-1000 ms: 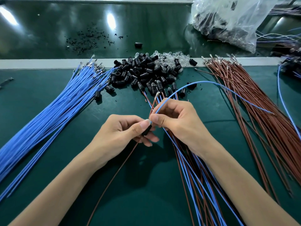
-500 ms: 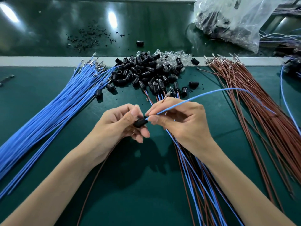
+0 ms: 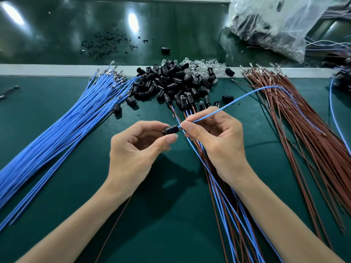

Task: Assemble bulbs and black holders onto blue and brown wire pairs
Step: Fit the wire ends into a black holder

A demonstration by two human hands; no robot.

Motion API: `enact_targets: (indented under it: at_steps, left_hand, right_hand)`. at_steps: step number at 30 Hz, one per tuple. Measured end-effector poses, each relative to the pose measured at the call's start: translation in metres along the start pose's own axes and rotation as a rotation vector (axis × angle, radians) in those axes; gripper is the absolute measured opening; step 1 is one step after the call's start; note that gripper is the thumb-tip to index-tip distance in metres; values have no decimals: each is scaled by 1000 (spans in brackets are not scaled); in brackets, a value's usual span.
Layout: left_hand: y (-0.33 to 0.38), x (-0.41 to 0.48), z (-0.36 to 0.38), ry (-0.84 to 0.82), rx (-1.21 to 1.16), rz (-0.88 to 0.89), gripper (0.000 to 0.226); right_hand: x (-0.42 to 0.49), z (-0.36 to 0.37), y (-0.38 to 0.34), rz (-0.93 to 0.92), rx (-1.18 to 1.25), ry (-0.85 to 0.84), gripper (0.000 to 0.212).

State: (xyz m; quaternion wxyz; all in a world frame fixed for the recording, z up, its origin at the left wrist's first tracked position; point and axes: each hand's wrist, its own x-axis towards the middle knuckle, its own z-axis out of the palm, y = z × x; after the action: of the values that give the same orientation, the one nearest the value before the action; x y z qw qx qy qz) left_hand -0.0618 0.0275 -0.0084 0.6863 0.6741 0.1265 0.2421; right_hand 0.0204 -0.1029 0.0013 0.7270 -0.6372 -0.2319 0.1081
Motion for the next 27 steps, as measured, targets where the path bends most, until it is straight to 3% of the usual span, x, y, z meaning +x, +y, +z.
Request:
enact_targets:
  at_steps: [4, 15, 27]
  left_hand:
    - [1, -1, 1, -27, 19, 54, 25]
    - [1, 1, -1, 9, -46, 17, 16]
    - [1, 3, -3, -27, -80, -68, 15]
  right_hand:
    - [0, 1, 1, 39, 24, -6, 11]
    - [2, -2, 0, 44, 42, -115, 14]
    - [-1, 3, 2, 35, -27, -41, 16]
